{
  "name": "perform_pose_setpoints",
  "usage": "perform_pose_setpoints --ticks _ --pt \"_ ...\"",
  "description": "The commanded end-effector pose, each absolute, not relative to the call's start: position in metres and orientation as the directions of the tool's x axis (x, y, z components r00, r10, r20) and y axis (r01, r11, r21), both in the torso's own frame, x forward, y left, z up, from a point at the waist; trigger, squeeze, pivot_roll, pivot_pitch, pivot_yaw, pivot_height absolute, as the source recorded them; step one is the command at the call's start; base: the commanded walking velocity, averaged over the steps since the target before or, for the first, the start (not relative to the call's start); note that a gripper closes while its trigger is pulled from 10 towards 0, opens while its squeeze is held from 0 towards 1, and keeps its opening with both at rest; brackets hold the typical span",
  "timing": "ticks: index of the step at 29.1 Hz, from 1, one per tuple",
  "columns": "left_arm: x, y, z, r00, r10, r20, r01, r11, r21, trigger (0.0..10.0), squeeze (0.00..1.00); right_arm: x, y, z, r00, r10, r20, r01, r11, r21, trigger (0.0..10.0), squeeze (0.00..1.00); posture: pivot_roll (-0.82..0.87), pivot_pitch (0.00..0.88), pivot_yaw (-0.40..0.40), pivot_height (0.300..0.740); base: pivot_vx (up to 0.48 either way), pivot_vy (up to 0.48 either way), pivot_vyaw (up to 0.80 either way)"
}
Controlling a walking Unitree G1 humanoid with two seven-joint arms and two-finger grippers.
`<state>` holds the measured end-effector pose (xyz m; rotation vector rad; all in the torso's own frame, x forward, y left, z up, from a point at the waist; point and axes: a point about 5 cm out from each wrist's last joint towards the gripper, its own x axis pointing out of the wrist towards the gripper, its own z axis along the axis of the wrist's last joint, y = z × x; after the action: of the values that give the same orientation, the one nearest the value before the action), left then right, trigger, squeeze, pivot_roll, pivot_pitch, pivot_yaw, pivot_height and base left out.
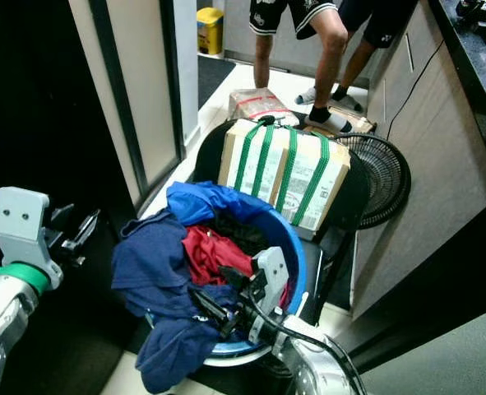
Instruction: Clothes washing
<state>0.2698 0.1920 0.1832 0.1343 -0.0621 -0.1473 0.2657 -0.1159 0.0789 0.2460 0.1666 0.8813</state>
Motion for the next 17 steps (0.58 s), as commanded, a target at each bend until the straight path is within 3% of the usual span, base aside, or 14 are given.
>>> perform_pose_setpoints --ticks 1,15,17 --pt "0.269 0.192 0.182 0.987 -0.154 0.036 0.147 0.977 0.152 10.0 0.0 0.262 -0.115 0.067 0.613 0.783 -0.108 -0.735 0.615 0.286 10.0 1.0 0.16 0.083 0.067 0.74 0.0 0.0 0.0" --pt "0.269 0.192 0.182 0.987 -0.154 0.037 0.147 0.976 0.16 10.0 0.0 0.268 -0.103 0.067 0.545 0.828 -0.134 -0.806 0.561 0.189 10.0 1.0 0.16 0.086 0.065 0.74 0.0 0.0 0.0" --pt "0.269 0.192 0.183 0.988 -0.152 0.039 0.144 0.976 0.161 10.0 0.0 0.269 -0.102 0.068 0.548 0.827 -0.127 -0.808 0.562 0.178 10.0 0.95 0.16 0.086 0.065 0.74 0.0 0.0 0.0"
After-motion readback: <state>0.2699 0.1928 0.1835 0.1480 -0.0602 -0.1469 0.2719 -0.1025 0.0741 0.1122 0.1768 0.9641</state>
